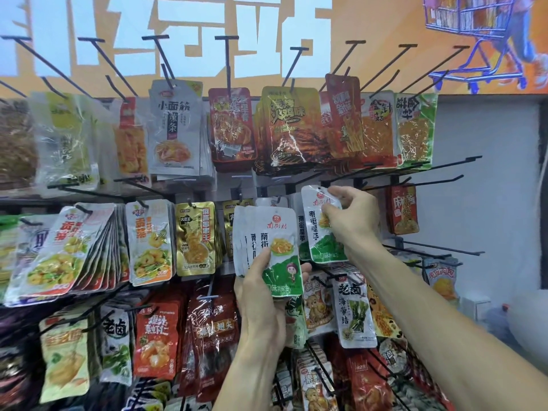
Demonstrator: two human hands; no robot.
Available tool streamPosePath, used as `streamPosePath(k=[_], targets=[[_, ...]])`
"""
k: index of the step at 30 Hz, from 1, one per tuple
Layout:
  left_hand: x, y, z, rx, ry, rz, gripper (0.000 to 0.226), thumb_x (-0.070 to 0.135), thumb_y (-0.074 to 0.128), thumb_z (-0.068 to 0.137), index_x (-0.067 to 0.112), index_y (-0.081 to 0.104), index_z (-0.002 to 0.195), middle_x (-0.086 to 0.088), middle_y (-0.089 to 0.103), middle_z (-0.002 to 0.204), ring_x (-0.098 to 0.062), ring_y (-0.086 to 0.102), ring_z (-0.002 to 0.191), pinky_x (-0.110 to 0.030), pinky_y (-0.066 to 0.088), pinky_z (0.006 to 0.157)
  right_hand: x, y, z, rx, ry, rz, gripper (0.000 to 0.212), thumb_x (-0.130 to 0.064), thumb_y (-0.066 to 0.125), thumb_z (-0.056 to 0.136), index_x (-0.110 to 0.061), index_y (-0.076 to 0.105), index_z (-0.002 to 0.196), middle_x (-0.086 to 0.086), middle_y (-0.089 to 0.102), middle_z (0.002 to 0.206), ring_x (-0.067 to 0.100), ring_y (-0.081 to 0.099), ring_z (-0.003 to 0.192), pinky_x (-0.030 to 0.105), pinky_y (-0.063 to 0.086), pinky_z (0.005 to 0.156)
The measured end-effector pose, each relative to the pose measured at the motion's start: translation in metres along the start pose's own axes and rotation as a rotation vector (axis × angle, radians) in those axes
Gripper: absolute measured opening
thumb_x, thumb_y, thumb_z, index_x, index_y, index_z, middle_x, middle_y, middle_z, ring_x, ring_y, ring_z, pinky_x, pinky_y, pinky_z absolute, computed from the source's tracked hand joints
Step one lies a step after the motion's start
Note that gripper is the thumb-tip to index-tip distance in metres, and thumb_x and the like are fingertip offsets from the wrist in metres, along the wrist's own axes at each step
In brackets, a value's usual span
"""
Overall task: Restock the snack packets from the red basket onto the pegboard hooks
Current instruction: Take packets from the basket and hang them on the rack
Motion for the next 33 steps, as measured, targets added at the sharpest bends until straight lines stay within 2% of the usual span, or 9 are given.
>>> streamPosePath(k=[2,6,10,16,19,22,26,30,33], targets=[[0.001,0.000,-0.001,-0.006,-0.002,-0.016,0.031,0.022,0.057,0.106,-0.001,0.075,0.113,-0.023,0.079,0.101,-0.042,0.077,0.086,-0.044,0.060,0.084,-0.001,-0.001,0.000,0.016,0.006,-0.025,0.038,-0.007,0.074,0.094,-0.017,0.071,0.131,0.001,0.071,0.129,0.018,0.068,0.117,0.036,0.054,0.097],[0.000,0.000,-0.001,-0.020,-0.017,-0.042,0.029,0.020,0.060,0.104,-0.002,0.073,0.116,-0.023,0.079,0.102,-0.045,0.077,0.089,-0.045,0.061,0.086,0.009,0.003,0.006,0.014,-0.012,-0.071,0.040,-0.008,0.073,0.094,-0.023,0.072,0.131,0.000,0.070,0.132,0.021,0.071,0.068,0.016,0.043,0.047],[-0.004,0.001,0.004,-0.039,-0.040,-0.075,0.036,0.020,0.063,0.103,-0.002,0.062,0.132,-0.022,0.078,0.108,-0.045,0.077,0.092,-0.040,0.065,0.069,0.019,0.022,0.017,-0.044,0.017,-0.119,0.036,-0.007,0.075,0.091,-0.023,0.075,0.124,0.001,0.070,0.133,0.022,0.073,0.102,0.030,0.058,0.085],[-0.014,0.000,0.015,0.032,-0.076,-0.135,0.042,0.011,0.074,0.093,0.010,0.066,0.134,-0.011,0.080,0.114,-0.029,0.079,0.100,-0.035,0.062,0.068,0.019,0.021,0.009,-0.063,0.072,-0.139,0.036,-0.036,0.072,0.095,-0.020,0.073,0.127,0.000,0.072,0.127,0.023,0.070,0.109,0.043,0.057,0.095],[-0.022,0.005,0.019,0.017,-0.062,-0.111,0.045,0.007,0.078,0.089,0.014,0.068,0.133,-0.009,0.079,0.119,-0.028,0.077,0.105,-0.040,0.064,0.075,0.022,0.016,-0.031,-0.139,0.145,0.202,0.040,-0.048,0.080,0.086,-0.019,0.074,0.113,-0.005,0.076,0.108,0.014,0.072,0.099,0.038,0.060,0.088],[-0.030,0.013,0.019,0.025,-0.039,-0.097,0.048,0.007,0.080,0.089,0.014,0.066,0.134,-0.009,0.078,0.120,-0.030,0.076,0.108,-0.050,0.064,0.088,0.030,0.018,-0.045,-0.132,0.166,0.284,0.038,-0.018,0.087,0.083,-0.014,0.064,0.113,0.003,0.077,0.102,0.021,0.077,0.088,0.046,0.065,0.079],[-0.029,0.007,0.020,0.130,-0.003,-0.083,0.039,0.025,0.079,0.093,0.012,0.063,0.126,-0.011,0.081,0.098,-0.027,0.078,0.075,-0.039,0.064,0.061,0.026,0.007,-0.017,-0.001,0.152,0.361,0.054,-0.015,0.085,0.086,-0.024,0.045,0.120,0.013,0.068,0.117,0.028,0.073,0.096,0.045,0.064,0.078],[-0.025,-0.003,0.022,0.153,0.015,-0.033,0.041,0.038,0.065,0.101,-0.002,0.070,0.113,-0.021,0.075,0.083,-0.023,0.060,0.049,-0.027,0.050,0.044,0.015,0.005,0.005,-0.061,0.065,0.262,0.047,-0.023,0.077,0.094,-0.023,0.042,0.125,0.009,0.062,0.111,0.016,0.068,0.082,0.023,0.056,0.059],[-0.017,-0.003,0.014,0.116,0.050,-0.033,0.038,0.032,0.050,0.106,0.002,0.071,0.099,-0.019,0.070,0.077,-0.021,0.053,0.047,-0.024,0.042,0.039,0.019,0.012,0.013,-0.105,0.082,0.234,0.038,-0.022,0.074,0.097,-0.024,0.046,0.122,0.011,0.061,0.111,0.021,0.064,0.084,0.036,0.055,0.066]])
Point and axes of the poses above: each hand's wrist, its own z-axis towards the middle knuckle, its own y-axis out of the palm, x = y × z, the point moved 6 cm from there along z, towards the middle knuckle
